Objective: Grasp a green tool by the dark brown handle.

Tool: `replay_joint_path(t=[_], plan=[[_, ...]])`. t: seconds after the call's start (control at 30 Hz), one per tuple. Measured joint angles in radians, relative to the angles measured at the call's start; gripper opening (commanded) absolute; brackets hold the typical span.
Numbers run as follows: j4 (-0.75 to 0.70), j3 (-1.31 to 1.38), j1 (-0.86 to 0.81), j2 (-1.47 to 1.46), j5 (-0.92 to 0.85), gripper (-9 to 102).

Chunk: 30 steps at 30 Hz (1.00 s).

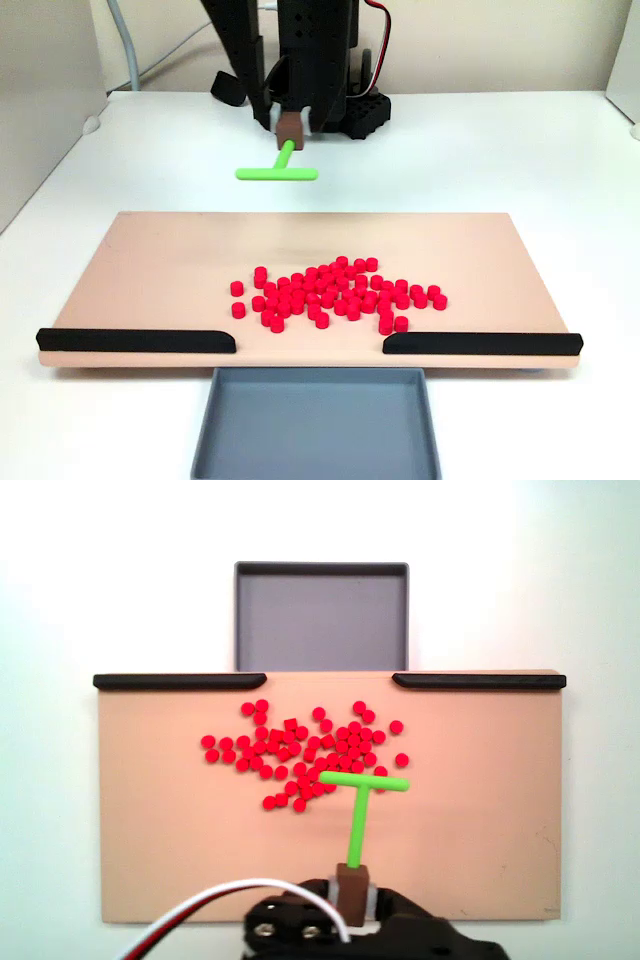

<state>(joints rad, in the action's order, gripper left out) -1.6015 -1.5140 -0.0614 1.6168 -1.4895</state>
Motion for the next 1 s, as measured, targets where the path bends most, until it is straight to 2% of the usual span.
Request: replay_joint_path(t=[0.23, 1.0], plan=[[0.000, -0.037, 0.058, 0.002, 0.017, 0], [0.000, -0.038, 0.048, 0.002, -0.046, 0]])
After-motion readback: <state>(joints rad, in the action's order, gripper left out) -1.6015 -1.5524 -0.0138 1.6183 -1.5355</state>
